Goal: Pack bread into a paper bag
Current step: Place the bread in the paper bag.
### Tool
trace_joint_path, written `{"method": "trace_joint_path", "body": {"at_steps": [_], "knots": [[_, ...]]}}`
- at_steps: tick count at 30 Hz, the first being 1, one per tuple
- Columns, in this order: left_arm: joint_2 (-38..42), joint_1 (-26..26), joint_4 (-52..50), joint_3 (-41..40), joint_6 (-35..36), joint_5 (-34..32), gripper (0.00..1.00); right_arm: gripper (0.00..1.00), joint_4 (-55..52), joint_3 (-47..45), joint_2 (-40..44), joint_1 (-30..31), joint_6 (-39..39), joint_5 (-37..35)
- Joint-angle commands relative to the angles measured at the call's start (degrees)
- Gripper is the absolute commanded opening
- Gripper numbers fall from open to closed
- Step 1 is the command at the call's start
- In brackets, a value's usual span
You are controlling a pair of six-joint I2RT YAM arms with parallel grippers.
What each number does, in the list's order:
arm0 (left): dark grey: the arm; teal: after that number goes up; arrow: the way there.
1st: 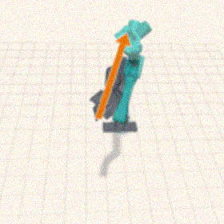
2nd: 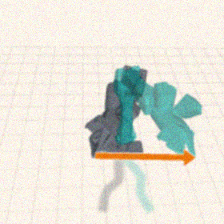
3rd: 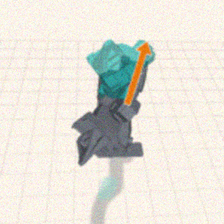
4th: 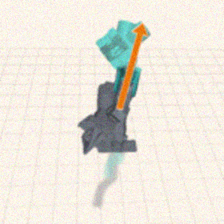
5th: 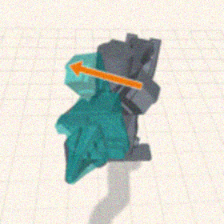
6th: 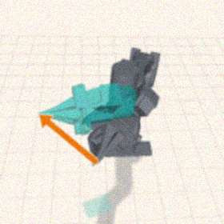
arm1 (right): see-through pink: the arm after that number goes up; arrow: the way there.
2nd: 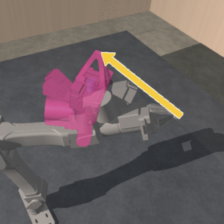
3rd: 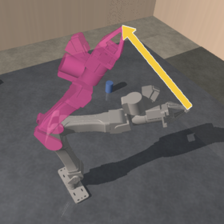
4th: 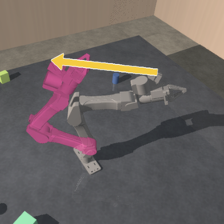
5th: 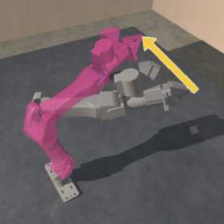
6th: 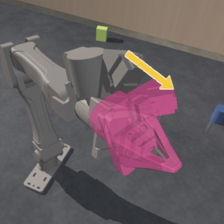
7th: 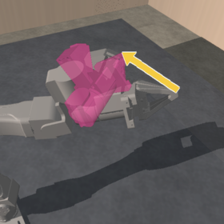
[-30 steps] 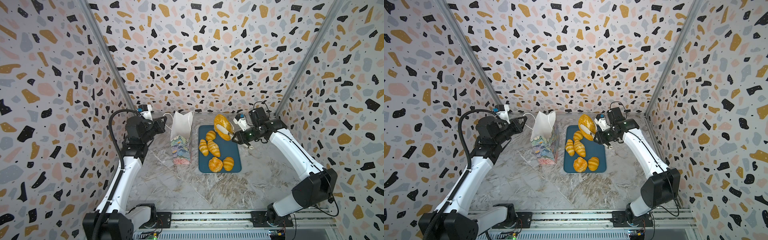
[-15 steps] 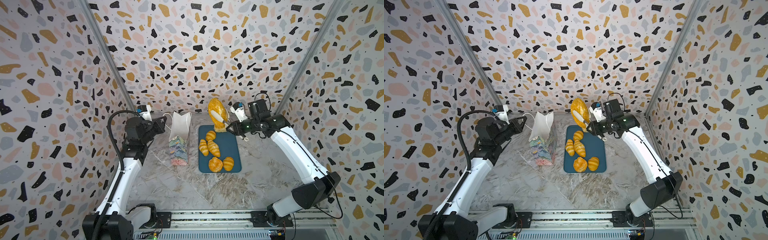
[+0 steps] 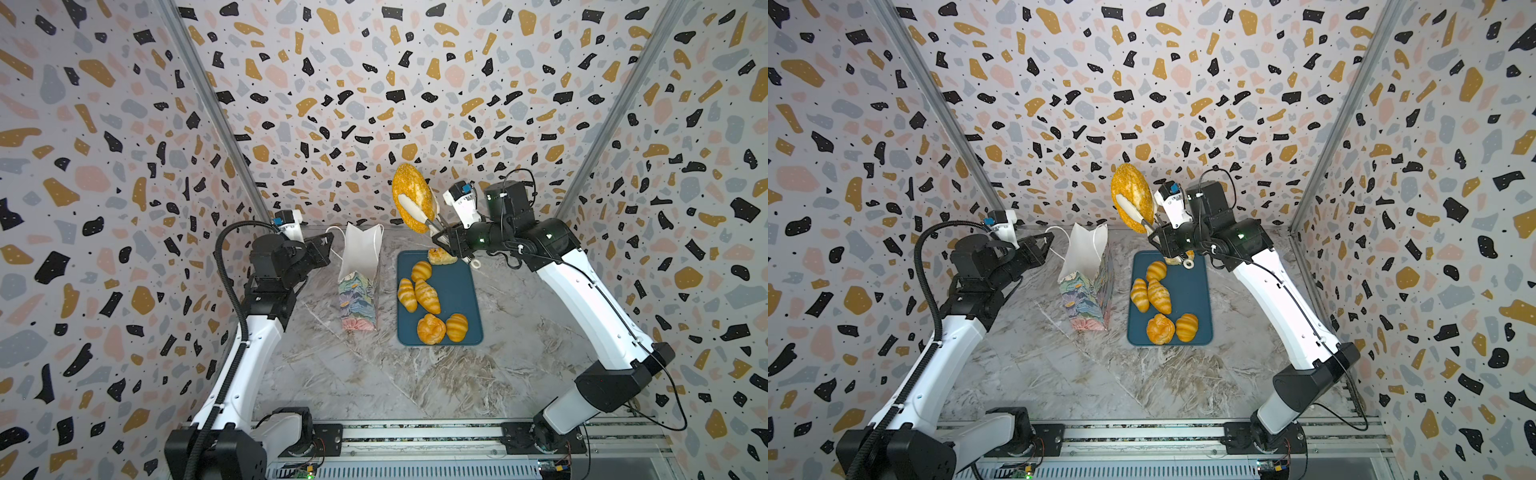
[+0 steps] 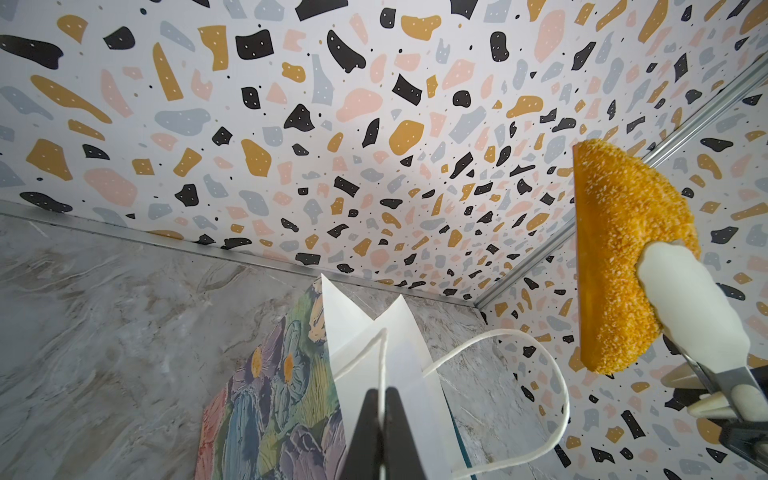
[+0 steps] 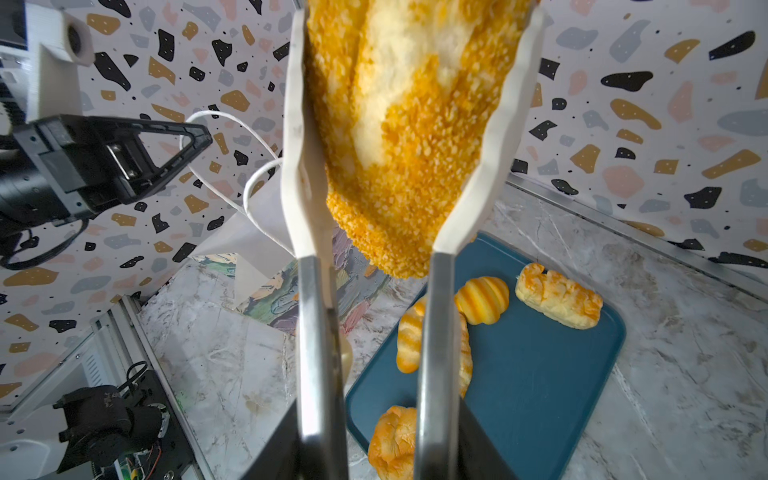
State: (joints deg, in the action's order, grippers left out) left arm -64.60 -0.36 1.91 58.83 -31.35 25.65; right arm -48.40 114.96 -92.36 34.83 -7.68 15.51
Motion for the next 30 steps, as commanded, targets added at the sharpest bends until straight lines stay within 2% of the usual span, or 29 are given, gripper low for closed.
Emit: {"method": "trace_joint_path", "body": {"at_steps": [1, 15, 30], "knots": [[0.7, 0.2, 3.7, -0.4, -0.8, 1.5, 0.0, 0.26, 2.8, 4.2, -0.4, 1.5, -0.7, -1.7], [0.1, 0.3, 5.4, -0.9, -1.5, 2.0, 0.0, 0.24, 6.1, 12.2, -5.5, 7.5, -2.6, -3.2], [0.6, 0.3, 6.4, -1.7, -2.0, 2.5, 0.0, 0.23, 13.9, 13.7, -7.8, 12.5, -4.2, -4.5]]}}
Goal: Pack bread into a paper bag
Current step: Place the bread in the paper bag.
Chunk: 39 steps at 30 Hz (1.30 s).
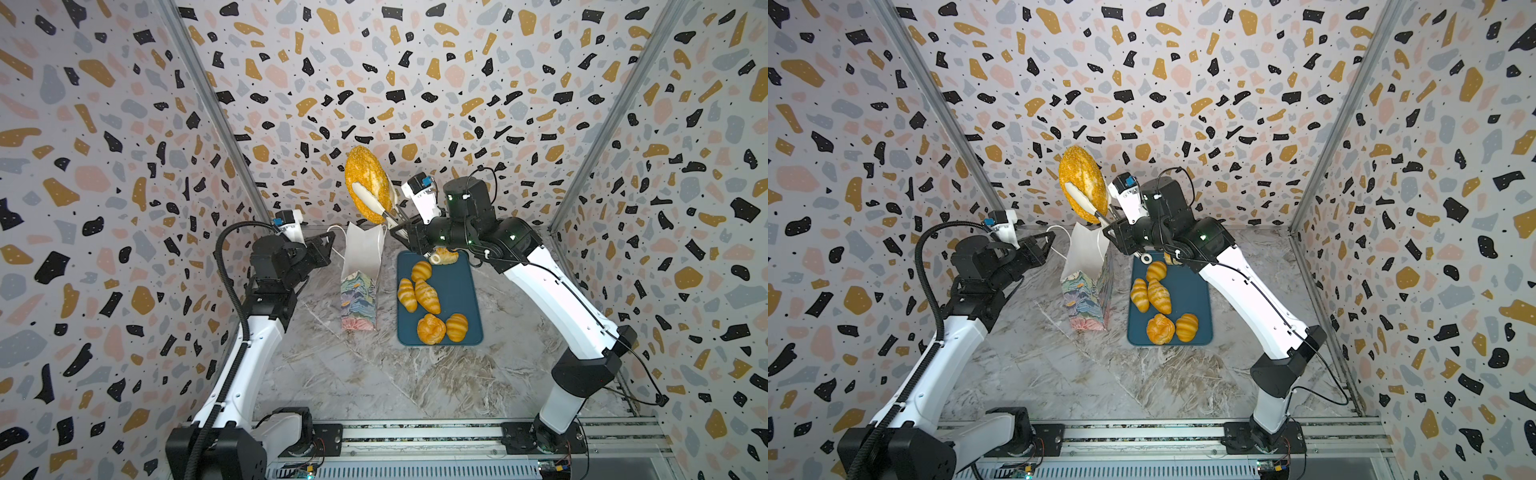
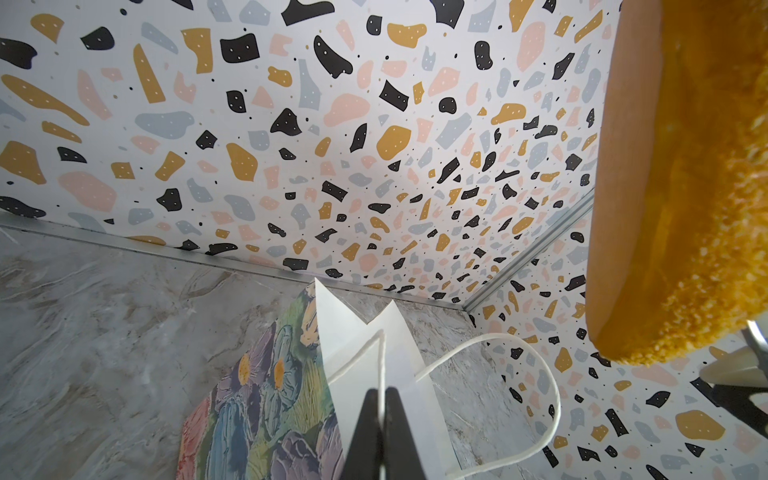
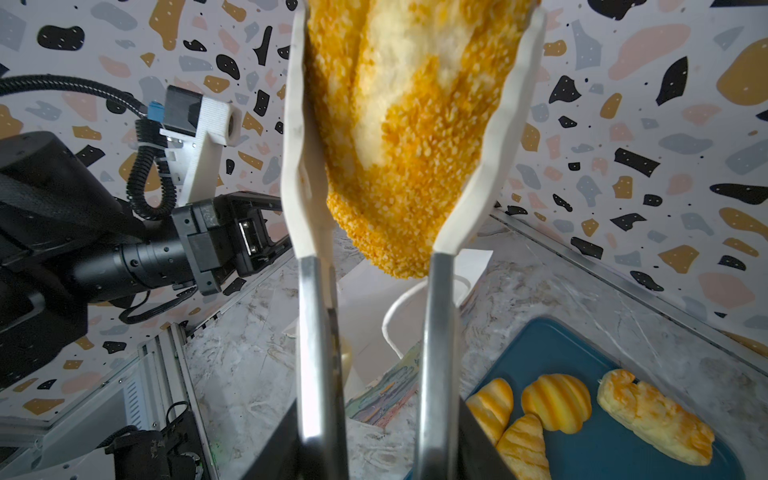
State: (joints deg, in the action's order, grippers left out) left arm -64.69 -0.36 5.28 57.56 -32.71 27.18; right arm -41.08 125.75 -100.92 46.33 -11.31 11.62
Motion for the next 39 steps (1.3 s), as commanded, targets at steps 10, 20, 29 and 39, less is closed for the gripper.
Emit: {"method": "trace_joint_path", "body": {"at_steps": [10, 20, 29, 39], "knots": [[1.0, 0.3, 3.3, -1.0, -1.9, 0.0, 0.0, 0.22, 9.6, 4.3, -1.3, 4.2, -0.9, -1.9], [1.8, 0.3, 3.5, -1.1, -2.4, -0.1, 0.0, 0.2, 12.6, 0.0, -2.9, 5.5, -2.9, -1.8], [2.1, 0.3, 3.2, -1.1, -2.6, -0.4, 0.0, 0.19, 18.9, -13.9, 2.3, 5.5, -4.5, -2.7], [2.8, 0.3, 2.2, -1.0, -2.1, -1.2, 0.0, 0.19, 22.0, -24.6, 8.4, 5.0, -5.9, -3.8]]}}
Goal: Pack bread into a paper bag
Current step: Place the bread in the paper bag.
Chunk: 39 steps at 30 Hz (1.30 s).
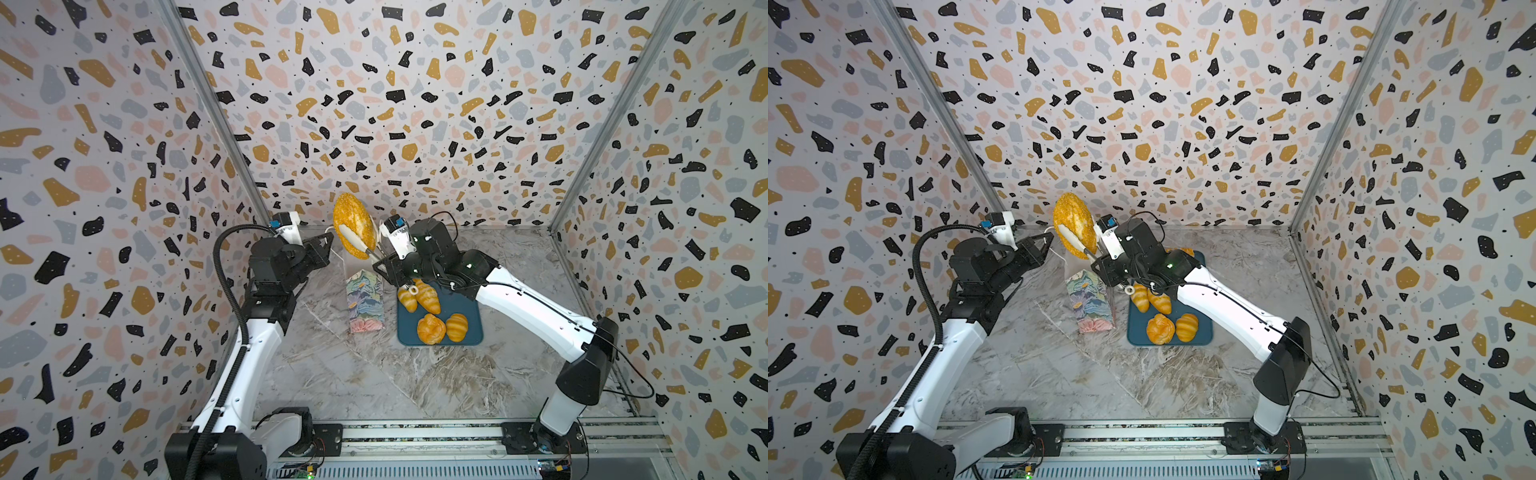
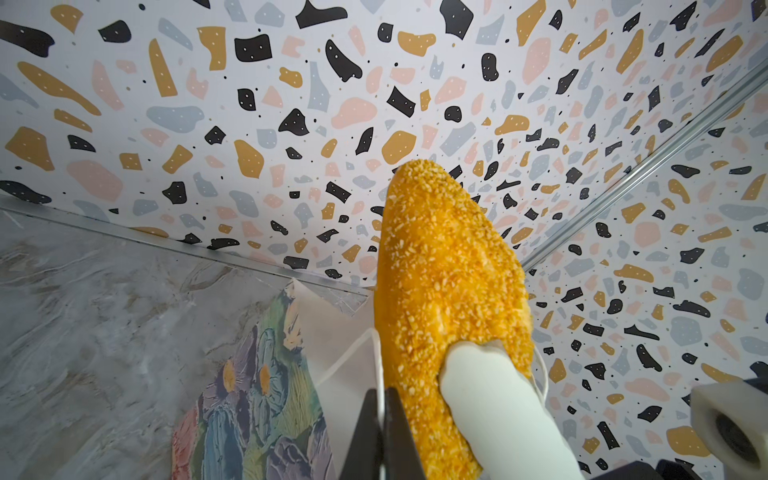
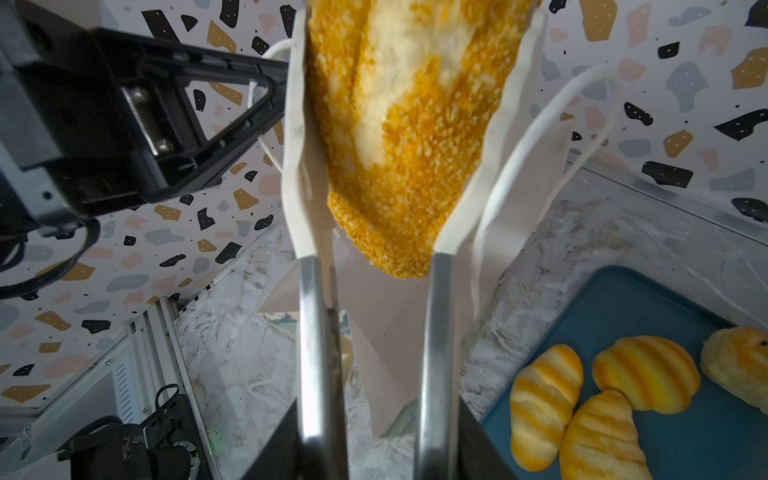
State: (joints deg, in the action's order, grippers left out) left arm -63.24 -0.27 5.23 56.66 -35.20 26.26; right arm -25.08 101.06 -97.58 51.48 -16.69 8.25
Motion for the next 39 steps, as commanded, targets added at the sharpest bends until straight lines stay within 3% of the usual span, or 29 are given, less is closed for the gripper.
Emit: {"method": "trace_joint_path", "body": {"at_steps": [1, 21, 28, 39], "knots": [[1.4, 0.2, 2.3, 0.0, 0.3, -0.4, 0.0, 0.19, 6.0, -0.6, 5.5, -0.3, -0.7, -0.3], [1.9, 0.2, 1.6, 0.2, 0.6, -0.5, 0.0, 0.23, 5.9, -6.0, 6.1, -0.4, -1.0, -1.0], [1.9, 0.2, 1.5, -0.1, 0.4, -0.3, 0.0, 0.32, 5.9, -7.6, 5.6, -0.4, -1.3, -0.8], [2.1, 0.1, 1.2, 0.0, 0.4, -0.4, 0.0, 0.57, 5.7, -6.7, 5.7, -0.4, -1.5, -0.3]]}}
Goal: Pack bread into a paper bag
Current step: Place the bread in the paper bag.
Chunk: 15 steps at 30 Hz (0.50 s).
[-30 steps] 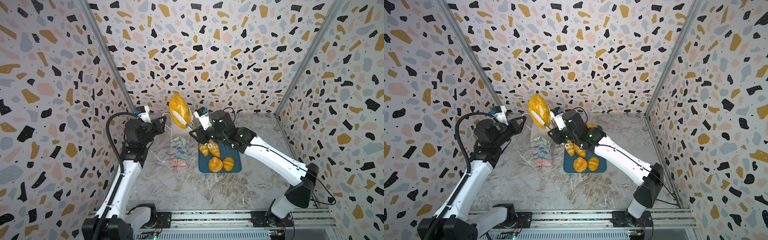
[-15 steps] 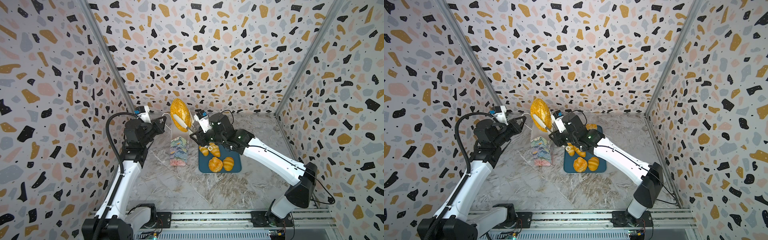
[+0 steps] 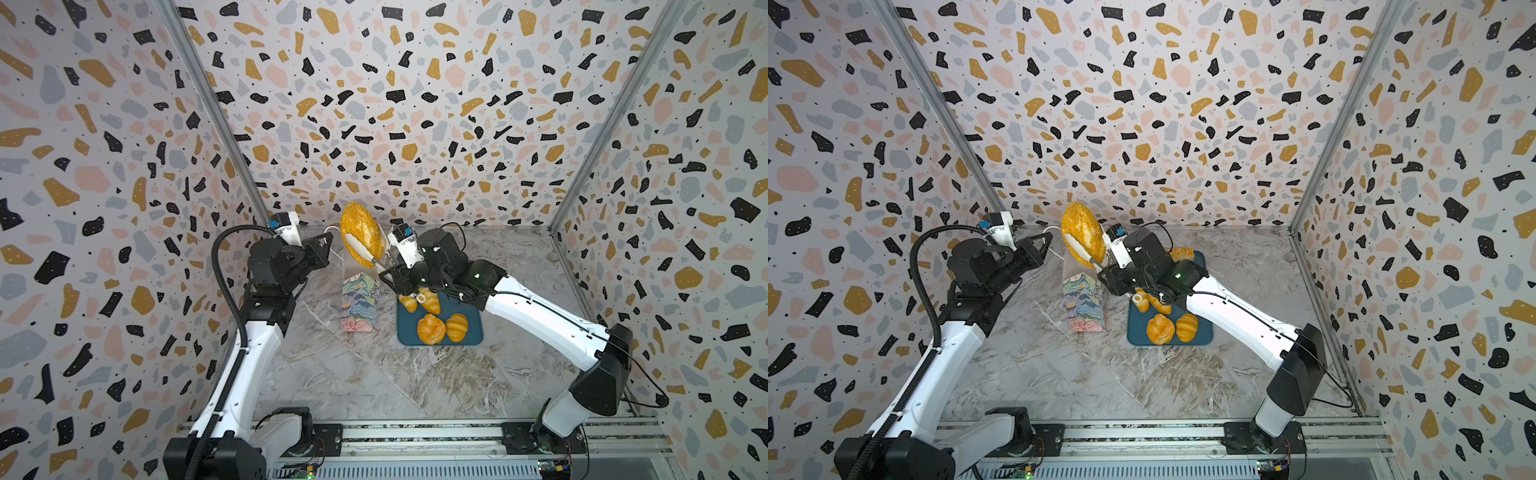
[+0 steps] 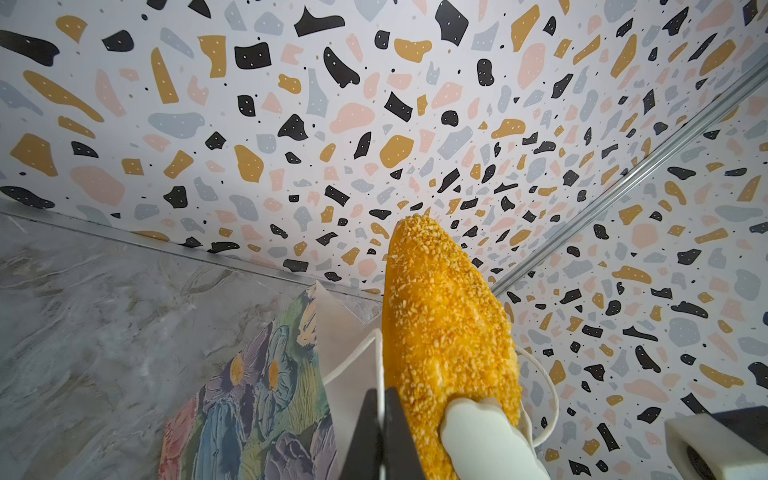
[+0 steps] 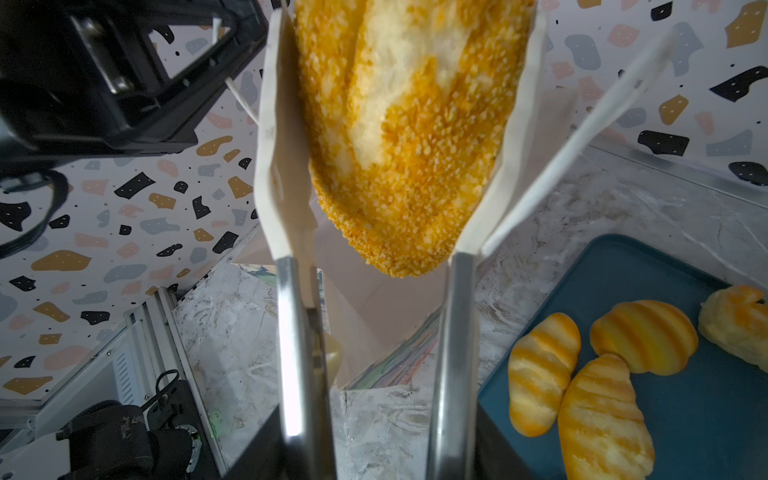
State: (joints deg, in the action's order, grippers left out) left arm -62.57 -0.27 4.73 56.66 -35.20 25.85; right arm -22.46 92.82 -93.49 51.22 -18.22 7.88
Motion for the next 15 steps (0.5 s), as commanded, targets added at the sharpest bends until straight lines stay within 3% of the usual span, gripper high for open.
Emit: {"method": "trace_joint_path", "body": {"at_steps": [1, 15], "knots": [[1.4, 0.2, 1.6, 0.0, 0.5, 0.0, 0.0, 0.58, 2.9, 1.7, 1.5, -0.2, 0.0, 0.0], [1.5, 0.2, 1.2, 0.4, 0.7, -0.2, 0.0, 0.66, 1.9, 3.2, 1.7, -0.8, -0.5, -1.5]]}}
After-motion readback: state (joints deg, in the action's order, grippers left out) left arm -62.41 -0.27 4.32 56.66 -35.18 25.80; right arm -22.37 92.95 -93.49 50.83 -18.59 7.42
